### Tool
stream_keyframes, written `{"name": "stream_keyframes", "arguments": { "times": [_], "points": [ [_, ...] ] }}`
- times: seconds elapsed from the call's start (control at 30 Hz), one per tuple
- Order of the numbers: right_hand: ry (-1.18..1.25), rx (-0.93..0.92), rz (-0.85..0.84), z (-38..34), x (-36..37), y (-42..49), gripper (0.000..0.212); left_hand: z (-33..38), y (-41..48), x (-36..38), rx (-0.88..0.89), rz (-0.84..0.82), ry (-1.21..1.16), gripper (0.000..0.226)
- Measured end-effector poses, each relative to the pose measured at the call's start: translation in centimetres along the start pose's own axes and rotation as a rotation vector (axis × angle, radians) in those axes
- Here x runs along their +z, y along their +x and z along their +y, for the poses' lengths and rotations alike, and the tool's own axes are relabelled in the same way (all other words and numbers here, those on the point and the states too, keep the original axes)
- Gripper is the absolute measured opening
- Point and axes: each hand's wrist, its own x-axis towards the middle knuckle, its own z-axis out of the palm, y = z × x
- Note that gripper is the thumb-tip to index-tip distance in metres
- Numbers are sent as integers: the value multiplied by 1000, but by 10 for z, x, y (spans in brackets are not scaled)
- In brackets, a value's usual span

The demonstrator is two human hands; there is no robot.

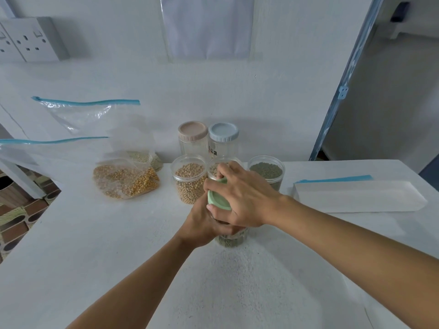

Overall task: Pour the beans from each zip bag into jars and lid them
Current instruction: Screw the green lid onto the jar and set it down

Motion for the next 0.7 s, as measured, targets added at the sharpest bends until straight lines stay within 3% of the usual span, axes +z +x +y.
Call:
{"name": "stream_keyframes", "arguments": {
  "times": [0.13, 0.23, 0.3, 0.37, 0.43, 0.5, 0.57, 0.67, 0.7],
  "points": [
    [165, 89, 16, -1, 6, -2, 46, 12, 0, -4, -76, -58, 77, 72],
    [621, 382, 131, -2, 16, -9, 47, 12, -7, -16, -245, -179, 99, 103],
    [948, 647, 204, -6, 16, -11, 44, 15, -17, -30, -389, -226, 89, 109],
    [1255, 869, 198, -6, 15, -16, 37, 23, -24, -42, -474, -249, -57, 91],
    [1386, 938, 146, -8, 17, -26, 32, 33, -26, -45, -533, -196, -187, 76],
    [1461, 939, 96, -17, 20, -36, 32, 42, -24, -39, -646, -137, -275, 90],
    [1463, 925, 86, -26, 23, -41, 35, 49, -23, -22, -691, -88, -279, 88],
    [1323, 941, 141, -28, 22, -40, 39, 68, -18, -1, -680, -35, -257, 40],
    [1299, 949, 153, -26, 19, -40, 40, 73, -15, 3, -688, -36, -264, 34]
  ]
}}
